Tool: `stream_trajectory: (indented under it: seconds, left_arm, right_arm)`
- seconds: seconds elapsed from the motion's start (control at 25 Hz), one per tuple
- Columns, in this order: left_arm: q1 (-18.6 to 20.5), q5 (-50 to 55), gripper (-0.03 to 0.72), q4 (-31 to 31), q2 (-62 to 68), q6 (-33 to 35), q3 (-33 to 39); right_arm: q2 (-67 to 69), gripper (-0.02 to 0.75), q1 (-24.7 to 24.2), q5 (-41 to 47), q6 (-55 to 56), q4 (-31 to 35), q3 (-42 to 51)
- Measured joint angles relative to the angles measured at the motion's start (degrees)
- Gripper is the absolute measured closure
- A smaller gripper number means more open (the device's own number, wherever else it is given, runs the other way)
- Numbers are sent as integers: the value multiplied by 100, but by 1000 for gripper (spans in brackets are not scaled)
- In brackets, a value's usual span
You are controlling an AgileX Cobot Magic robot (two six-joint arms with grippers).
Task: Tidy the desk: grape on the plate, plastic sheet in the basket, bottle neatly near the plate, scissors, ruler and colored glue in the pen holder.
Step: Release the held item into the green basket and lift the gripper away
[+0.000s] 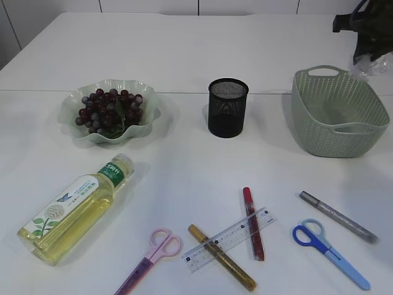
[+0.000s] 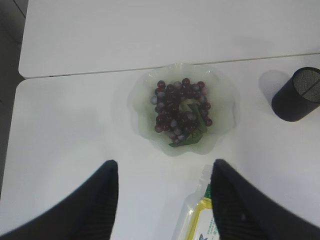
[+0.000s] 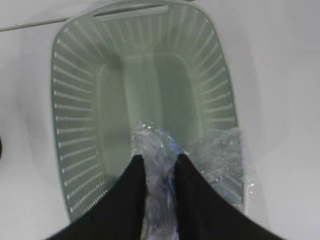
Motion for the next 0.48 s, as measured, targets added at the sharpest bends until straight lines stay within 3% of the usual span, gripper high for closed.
stream_trajectory:
  seconds: [0.24, 0.48]
  left_arm:
    - [0, 0, 264, 0, 0, 0, 0]
    - [0, 0, 265, 0, 0, 0, 0]
  right_arm:
    - [161, 330, -12, -249, -21, 38, -26]
    - [220, 266, -12, -261, -32, 62, -39]
